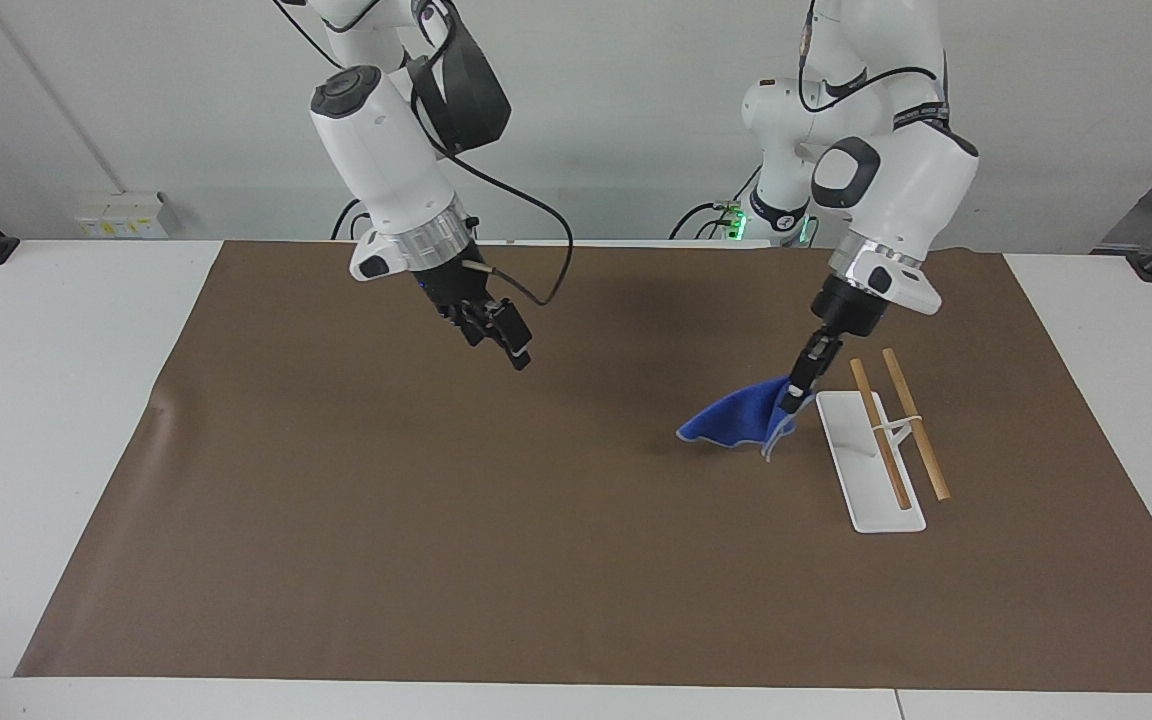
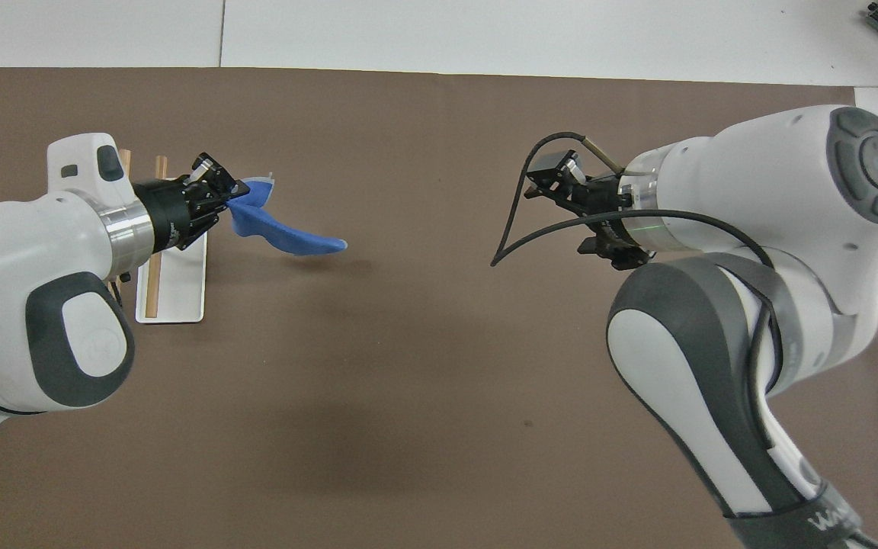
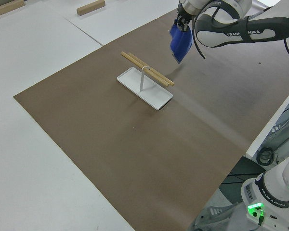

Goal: Right arm passes towel to left arm to hang
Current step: 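Open the right gripper and withdraw it while the left gripper pulls back, then drape the towel over the wooden rods with the left gripper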

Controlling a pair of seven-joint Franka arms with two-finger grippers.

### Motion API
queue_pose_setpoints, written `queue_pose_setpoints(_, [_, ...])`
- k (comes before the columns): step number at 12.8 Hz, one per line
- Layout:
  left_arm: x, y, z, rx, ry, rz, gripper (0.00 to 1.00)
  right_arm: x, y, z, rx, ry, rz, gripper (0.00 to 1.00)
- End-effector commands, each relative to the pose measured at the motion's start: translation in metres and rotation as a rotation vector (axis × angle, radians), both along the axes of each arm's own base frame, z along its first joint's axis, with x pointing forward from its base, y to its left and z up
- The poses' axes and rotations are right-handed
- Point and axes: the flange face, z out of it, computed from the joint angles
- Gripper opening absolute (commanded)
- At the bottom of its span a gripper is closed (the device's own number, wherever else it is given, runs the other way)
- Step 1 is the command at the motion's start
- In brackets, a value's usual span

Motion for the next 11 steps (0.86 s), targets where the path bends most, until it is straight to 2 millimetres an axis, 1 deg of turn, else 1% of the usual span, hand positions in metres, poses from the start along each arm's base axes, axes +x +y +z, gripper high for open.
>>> queue_pose_setpoints(1, [0.016,0.051,0.010,0.142,0.055,-0.045,0.00,-0.007,-0.046,0.004,-0.104,-0.001,0.116,1.00])
queue_pose_setpoints(2, [0.024,0.068,0.019,0.175,0.079,-0.046,0.00,-0.007,-0.062,0.006,-0.131,-0.004,0.163,1.00])
queue_pose_setpoints(4, [0.030,0.090,0.035,0.175,0.142,-0.040,0.00,-0.005,-0.083,0.013,-0.202,-0.019,0.272,1.00])
queue_pose_setpoints(6, [0.029,0.094,0.040,0.174,0.150,-0.042,0.00,-0.009,-0.104,0.027,-0.271,-0.027,0.336,1.00])
queue_pose_setpoints(7, [0.029,0.093,0.040,0.174,0.149,-0.041,0.00,-0.014,-0.118,0.036,-0.287,-0.027,0.353,1.00])
queue_pose_setpoints(9, [0.025,0.097,0.042,0.170,0.173,-0.035,0.00,-0.023,-0.146,0.047,-0.299,-0.016,0.400,1.00])
queue_pose_setpoints(11, [0.020,0.124,0.039,0.182,0.227,-0.007,0.00,-0.030,-0.162,0.055,-0.320,0.009,0.419,1.00])
